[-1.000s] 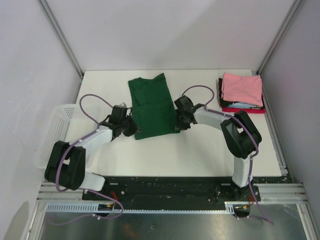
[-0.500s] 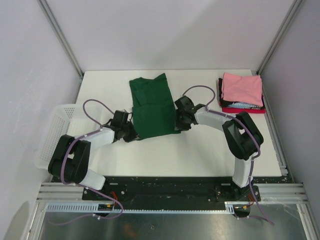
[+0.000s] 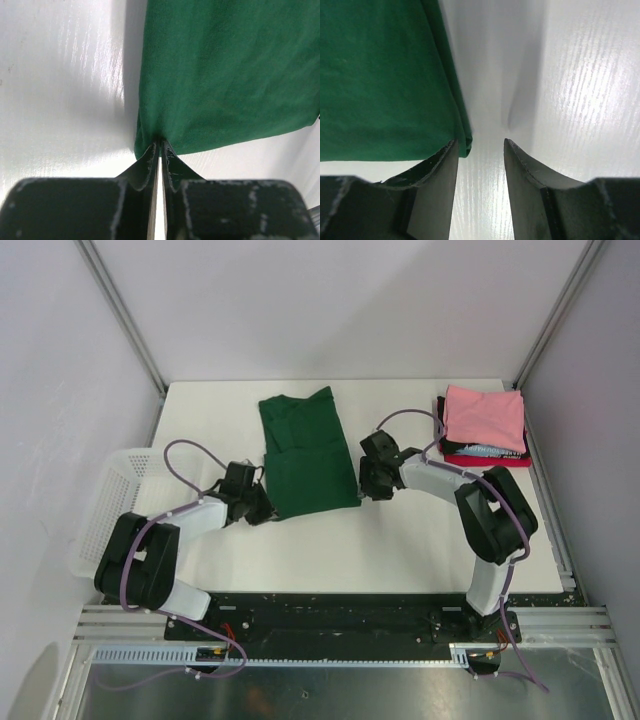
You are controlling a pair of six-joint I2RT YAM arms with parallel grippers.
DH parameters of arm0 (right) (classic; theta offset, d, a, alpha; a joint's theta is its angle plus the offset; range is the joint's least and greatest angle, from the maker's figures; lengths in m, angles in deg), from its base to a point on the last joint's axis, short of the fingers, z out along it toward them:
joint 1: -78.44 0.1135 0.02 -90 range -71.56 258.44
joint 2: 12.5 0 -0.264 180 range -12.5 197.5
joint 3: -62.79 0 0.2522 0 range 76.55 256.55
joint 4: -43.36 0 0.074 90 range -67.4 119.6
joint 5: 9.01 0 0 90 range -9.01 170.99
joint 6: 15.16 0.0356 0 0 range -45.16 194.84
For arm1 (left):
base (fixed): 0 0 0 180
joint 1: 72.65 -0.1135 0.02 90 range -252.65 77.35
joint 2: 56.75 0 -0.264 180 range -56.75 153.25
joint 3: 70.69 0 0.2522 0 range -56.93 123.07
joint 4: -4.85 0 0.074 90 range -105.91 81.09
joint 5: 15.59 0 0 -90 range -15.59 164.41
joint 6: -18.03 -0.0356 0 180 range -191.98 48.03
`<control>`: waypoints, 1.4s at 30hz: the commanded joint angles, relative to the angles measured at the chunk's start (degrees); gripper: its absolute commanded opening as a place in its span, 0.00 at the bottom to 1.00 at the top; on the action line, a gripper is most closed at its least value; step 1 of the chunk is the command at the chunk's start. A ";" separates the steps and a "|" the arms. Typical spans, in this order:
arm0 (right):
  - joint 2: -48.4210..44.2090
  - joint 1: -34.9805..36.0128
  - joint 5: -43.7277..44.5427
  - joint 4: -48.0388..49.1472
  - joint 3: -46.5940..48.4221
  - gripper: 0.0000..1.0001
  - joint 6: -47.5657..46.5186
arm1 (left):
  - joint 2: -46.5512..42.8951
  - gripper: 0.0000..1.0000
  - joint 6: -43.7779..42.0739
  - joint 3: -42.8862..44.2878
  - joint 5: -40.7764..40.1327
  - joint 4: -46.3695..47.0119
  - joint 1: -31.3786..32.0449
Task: Fold and stack the t-shirts
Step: Fold the folded rectangular tshirt in 1/3 of the way, then grab one side of the 2/3 rectangular tshirt with both arms
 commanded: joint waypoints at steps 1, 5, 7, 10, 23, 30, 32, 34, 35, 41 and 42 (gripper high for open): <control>1.09 0.41 -1.69 3.37 -0.13 0.47 -0.47 | -1.79 0.09 -1.89 -0.94 -1.25 -2.05 -0.97; 1.67 1.59 -1.82 3.88 -0.19 0.46 0.04 | -2.40 0.09 -2.24 -0.96 -1.20 -2.42 -1.50; 2.02 2.27 -1.35 3.64 -0.23 0.46 0.38 | -2.64 0.09 -2.35 -0.96 -1.07 -2.57 -1.70; 2.52 2.55 -0.56 3.08 -0.62 0.44 1.03 | -3.36 0.09 -2.50 -0.96 -1.00 -2.90 -2.08; 1.51 4.54 -0.12 2.38 -4.47 0.05 2.77 | -11.70 0.17 -2.89 -0.27 1.80 -6.42 -2.40; -9.14 4.65 -1.23 3.23 -16.56 0.00 5.33 | -23.06 0.39 -3.36 -6.13 4.92 -8.92 -2.35; -12.22 5.12 -1.54 3.59 -20.49 0.00 6.47 | -24.58 0.40 -3.42 -8.54 6.57 -9.05 -2.20; -15.17 5.96 -1.85 3.83 -24.22 0.00 7.75 | -24.98 0.41 -3.37 -10.22 8.52 -9.00 -1.27; -16.54 6.73 -1.89 3.98 -25.90 0.00 8.51 | -24.98 0.42 -3.51 -10.64 9.24 -8.99 -0.41; -21.96 10.24 -1.17 3.74 -31.07 0.00 12.34 | -25.83 0.44 -3.05 -12.18 10.39 -8.87 4.34; -22.49 10.46 -1.11 3.68 -31.43 0.00 12.66 | -25.89 0.44 -3.00 -12.50 10.31 -8.84 4.59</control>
